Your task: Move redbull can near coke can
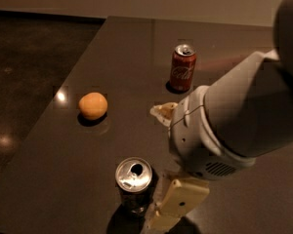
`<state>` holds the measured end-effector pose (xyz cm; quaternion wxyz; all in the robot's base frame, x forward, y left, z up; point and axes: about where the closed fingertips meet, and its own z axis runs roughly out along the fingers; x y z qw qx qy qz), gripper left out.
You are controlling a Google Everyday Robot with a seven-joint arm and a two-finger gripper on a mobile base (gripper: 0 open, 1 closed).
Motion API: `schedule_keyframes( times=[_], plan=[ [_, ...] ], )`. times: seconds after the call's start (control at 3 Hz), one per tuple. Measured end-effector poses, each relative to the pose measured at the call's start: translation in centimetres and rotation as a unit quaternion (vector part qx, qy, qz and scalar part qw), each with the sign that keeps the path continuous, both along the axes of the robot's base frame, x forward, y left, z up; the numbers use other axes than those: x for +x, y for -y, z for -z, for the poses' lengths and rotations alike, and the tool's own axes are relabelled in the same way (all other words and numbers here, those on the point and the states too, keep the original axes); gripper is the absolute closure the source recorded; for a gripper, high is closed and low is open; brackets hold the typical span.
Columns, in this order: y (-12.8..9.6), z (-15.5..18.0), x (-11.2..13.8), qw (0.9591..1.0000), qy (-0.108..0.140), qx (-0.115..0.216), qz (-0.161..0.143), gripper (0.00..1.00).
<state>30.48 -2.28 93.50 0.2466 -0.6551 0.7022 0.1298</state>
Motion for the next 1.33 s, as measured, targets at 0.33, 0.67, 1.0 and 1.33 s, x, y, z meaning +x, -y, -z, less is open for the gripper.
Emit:
schedule_keyframes(
  times=[0.33, 0.67, 1.0, 1.33],
  plan=[
    [-0.7, 1.1, 0.3, 0.9998, -0.013, 0.014, -0.006, 0.00],
    [-1.3, 1.4, -0.1, 0.9989, -0.026, 0.033, -0.020, 0.00],
    [-2.5, 1.7, -1.1, 0.9963, -0.040, 0.057, -0.052, 0.02],
    [-2.9, 2.1, -1.4, 0.9950, -0.046, 0.063, -0.062, 0.23]
  ],
)
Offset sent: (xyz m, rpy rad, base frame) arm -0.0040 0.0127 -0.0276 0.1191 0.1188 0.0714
